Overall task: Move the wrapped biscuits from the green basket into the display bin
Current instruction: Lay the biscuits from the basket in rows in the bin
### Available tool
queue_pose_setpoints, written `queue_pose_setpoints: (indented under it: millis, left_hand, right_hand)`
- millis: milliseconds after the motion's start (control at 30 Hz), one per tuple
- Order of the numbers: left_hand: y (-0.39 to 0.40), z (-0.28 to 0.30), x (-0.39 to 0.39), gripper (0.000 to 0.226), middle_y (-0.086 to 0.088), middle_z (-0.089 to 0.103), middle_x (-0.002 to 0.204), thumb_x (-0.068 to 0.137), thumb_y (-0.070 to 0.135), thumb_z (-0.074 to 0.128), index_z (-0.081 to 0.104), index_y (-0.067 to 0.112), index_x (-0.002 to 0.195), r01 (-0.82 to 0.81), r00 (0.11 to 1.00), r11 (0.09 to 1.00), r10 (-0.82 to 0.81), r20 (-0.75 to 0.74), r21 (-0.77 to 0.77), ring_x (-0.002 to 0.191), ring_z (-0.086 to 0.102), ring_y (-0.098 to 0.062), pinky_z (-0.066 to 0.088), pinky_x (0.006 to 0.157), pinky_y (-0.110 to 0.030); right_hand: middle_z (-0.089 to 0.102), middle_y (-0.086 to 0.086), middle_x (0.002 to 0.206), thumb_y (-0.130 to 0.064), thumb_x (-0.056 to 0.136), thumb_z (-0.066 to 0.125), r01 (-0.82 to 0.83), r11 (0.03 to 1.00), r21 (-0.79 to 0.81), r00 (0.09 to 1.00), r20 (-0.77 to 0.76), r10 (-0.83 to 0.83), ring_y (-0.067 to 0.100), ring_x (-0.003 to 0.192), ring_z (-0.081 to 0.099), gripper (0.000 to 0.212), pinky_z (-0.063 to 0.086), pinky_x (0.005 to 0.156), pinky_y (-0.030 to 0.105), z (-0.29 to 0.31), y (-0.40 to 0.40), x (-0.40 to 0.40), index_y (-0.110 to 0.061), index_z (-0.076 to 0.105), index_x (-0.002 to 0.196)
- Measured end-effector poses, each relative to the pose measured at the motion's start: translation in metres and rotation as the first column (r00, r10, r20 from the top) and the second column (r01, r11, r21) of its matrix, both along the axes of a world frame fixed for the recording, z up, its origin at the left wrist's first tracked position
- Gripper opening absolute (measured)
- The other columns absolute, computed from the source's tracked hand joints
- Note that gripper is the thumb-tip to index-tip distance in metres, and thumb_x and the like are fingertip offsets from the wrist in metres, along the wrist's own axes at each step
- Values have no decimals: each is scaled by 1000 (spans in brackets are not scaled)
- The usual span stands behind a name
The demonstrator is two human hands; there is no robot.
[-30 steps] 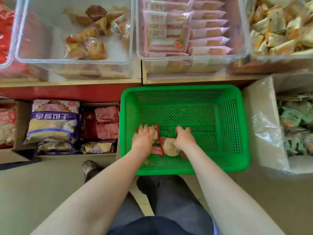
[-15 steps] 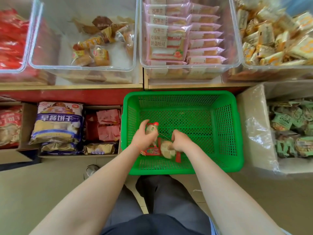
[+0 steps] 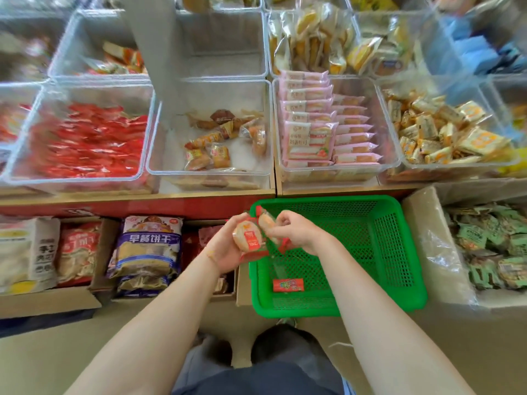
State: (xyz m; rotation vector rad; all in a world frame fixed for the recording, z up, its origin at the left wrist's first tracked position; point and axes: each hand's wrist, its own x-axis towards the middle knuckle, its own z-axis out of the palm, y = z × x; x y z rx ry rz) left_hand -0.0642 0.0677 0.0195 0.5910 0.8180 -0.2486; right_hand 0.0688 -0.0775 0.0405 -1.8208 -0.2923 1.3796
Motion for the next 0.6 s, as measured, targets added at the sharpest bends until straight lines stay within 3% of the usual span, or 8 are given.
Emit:
queue_pose_setpoints:
  millis: [67,133,200,267,367,467,500,600]
  left_hand:
    - [17,13,-7,37,-12,70,107,93,40,55,69,12,111,37,999,997,-38,27,65,89,70,-24,59,79,-41]
    - [40,18,-17,28,-7,74,89,95,32,53,71,13,106,115,991,985,-123,57,131,73,72,-18,56,57,-27]
    - [72,17,-35,20,-4,73,79,95,27,54,68,14,103,142,984,971,-160,79,193,62,69,-13,50,48,-21]
    - [113,20,-59,24,-9,70,89,91,29,62,66,11,107,169,974,958,-198,107,230,67,67,-14,51,52,-21]
    - [189,29,-100,46,-16,63,115,82,33,70,63,14,124,256,942,936,-298,155,242,98,64,-24,56,78,-36]
    - [276,47,-137,54,-27,58,127,85,24,67,54,5,133,254,941,935,-299,162,246,111,63,-32,55,88,-47]
    - [303,52,-145,54,-31,56,129,86,23,66,53,1,133,250,942,935,-295,162,253,114,61,-35,53,90,-49]
    - [379,74,-163,34,-15,70,108,90,27,59,66,10,119,161,969,949,-204,138,270,95,69,-24,58,80,-41]
  right_hand:
    - [64,2,86,-40,77,79,-26,998,54,1000,-4,26,20,77,61,31,48,68,35,4,27,-20,-22,56,85]
    - [61,-3,75,-52,67,80,-5,998,65,996,93,-1,18,74,58,33,42,70,35,3,57,-38,-27,58,72]
    - [56,-6,65,-45,67,81,31,996,79,988,148,-42,17,68,53,31,39,67,35,3,90,-52,-26,57,66]
    - [57,-3,66,-38,70,81,26,996,86,989,141,-38,19,68,53,29,39,66,36,12,128,-69,-25,56,66]
    - [59,1,69,-20,82,78,30,996,87,999,20,-31,21,69,57,26,44,62,36,28,194,-99,-17,54,73]
    - [65,5,81,-15,86,75,22,993,113,996,-88,-12,24,84,64,24,53,78,46,43,269,-126,-17,52,78]
    - [67,4,83,-16,87,73,7,992,124,994,-112,7,23,85,65,22,55,77,44,50,291,-132,-18,52,82]
    - [67,4,93,-16,88,73,-57,985,161,987,-141,80,21,86,65,24,53,60,30,75,359,-153,-20,51,98]
